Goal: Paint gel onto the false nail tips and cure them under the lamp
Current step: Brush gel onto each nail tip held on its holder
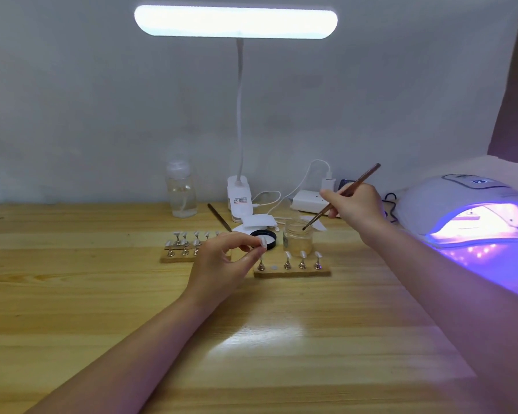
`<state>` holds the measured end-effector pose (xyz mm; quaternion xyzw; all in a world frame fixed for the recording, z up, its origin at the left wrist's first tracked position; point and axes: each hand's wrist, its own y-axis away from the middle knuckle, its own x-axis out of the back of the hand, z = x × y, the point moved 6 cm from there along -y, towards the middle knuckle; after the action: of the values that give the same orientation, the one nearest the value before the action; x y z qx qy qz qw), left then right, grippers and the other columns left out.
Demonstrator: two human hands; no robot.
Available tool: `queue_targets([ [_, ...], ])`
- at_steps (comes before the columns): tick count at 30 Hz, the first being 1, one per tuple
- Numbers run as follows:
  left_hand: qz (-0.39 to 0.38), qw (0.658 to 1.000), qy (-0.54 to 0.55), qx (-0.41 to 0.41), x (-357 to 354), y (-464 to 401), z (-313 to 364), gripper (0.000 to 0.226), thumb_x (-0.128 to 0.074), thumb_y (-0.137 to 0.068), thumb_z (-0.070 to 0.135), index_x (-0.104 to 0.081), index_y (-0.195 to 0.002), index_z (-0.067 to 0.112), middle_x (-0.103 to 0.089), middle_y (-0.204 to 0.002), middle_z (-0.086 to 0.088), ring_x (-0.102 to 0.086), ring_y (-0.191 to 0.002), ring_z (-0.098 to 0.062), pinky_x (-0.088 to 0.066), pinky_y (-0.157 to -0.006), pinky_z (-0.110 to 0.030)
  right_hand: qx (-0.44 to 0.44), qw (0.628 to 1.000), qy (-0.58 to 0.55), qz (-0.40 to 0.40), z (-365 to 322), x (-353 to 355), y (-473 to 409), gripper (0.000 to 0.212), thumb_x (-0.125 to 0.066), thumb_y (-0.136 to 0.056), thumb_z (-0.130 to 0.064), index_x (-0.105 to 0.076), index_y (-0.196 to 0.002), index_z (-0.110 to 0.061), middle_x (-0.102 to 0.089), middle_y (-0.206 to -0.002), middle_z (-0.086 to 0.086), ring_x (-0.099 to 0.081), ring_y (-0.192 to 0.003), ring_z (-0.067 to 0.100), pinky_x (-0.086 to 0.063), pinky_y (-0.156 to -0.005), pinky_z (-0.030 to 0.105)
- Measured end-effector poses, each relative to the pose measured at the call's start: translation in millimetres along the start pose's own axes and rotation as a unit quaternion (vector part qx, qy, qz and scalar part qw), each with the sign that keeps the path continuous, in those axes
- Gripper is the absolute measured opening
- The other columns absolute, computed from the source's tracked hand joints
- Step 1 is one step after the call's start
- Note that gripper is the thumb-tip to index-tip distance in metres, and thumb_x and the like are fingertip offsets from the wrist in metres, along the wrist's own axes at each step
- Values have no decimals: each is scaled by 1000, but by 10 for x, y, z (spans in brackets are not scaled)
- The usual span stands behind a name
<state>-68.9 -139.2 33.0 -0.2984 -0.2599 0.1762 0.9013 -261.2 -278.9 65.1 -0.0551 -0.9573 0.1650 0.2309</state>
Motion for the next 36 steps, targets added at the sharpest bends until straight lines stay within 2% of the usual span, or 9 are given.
queue_targets([
  [4,3,1000,-14,1,4,0,-17,10,-72,-74,7,-73,-83,12,-70,-77,1,-60,-75,-10,-46,-72,-21,0,1000,-9,9,28,100,-29,29,-62,-83,-23,-56,-55,-17,-52,-34,-13,-49,-43,-7,-33,-50,20],
  [9,29,999,-31,1,36,-1,-25,18,-73,-73,8,-70,-81,24,-67,-77,5,-56,-80,-11,-40,-70,-19,8,999,-26,36,42,217,-35,28,-62,-82,-22,-54,-55,-18,-54,-36,-14,-48,-49,1,-36,-52,23],
  [14,15,999,-31,0,12,-8,-29,13,-72,-74,8,-72,-83,18,-69,-78,3,-58,-80,-15,-40,-71,-16,58,978,-190,56,-73,217,165,29,-61,-88,-28,-49,-64,-16,-60,-42,-6,-47,-33,1,-40,-42,13],
  [17,12,999,-34,2,-20,-8,-40,13,-72,-75,8,-72,-83,19,-67,-77,7,-57,-78,-15,-40,-70,-16,128,964,-232,17,-155,72,429,21,-56,-90,-29,-56,-72,-18,-63,-49,-3,-56,-42,6,-45,-47,13],
  [22,9,999,-44,-8,-28,-17,-41,15,-71,-75,7,-72,-83,19,-65,-76,13,-55,-74,-13,-38,-67,-11,271,945,-184,-16,-247,-131,945,15,-52,-86,-28,-65,-84,-22,-67,-77,-8,-64,-70,1,-49,-62,13],
  [25,9,998,-58,-19,-29,-21,-43,16,-72,-75,6,-72,-83,19,-63,-76,17,-53,-73,-9,-37,-66,-9,265,946,-185,-31,-228,-182,1013,23,-52,-90,-28,-66,-73,-24,-67,-69,-9,-62,-69,2,-47,-64,14],
  [29,5,997,-68,-30,-37,-22,-53,17,-72,-75,7,-72,-84,21,-61,-77,20,-53,-75,-7,-38,-68,-12,228,938,-258,-41,-198,-215,1010,37,-43,-90,-27,-65,-62,-19,-66,-64,4,-59,-57,4,-47,-58,18],
  [33,13,997,-71,-32,-38,-27,-59,19,-72,-75,8,-70,-83,25,-61,-77,19,-54,-79,-12,-40,-70,-19,271,940,-202,-40,-212,-242,1036,40,-42,-92,-35,-67,-67,-15,-64,-64,-6,-59,-63,4,-45,-63,16],
  [36,10,997,-71,-26,-42,-29,-67,14,-72,-75,10,-72,-84,21,-64,-79,13,-56,-84,-15,-42,-74,-25,242,939,-236,-64,-172,-268,1037,41,-43,-91,-36,-65,-61,-19,-63,-56,-9,-57,-54,3,-43,-58,13],
])
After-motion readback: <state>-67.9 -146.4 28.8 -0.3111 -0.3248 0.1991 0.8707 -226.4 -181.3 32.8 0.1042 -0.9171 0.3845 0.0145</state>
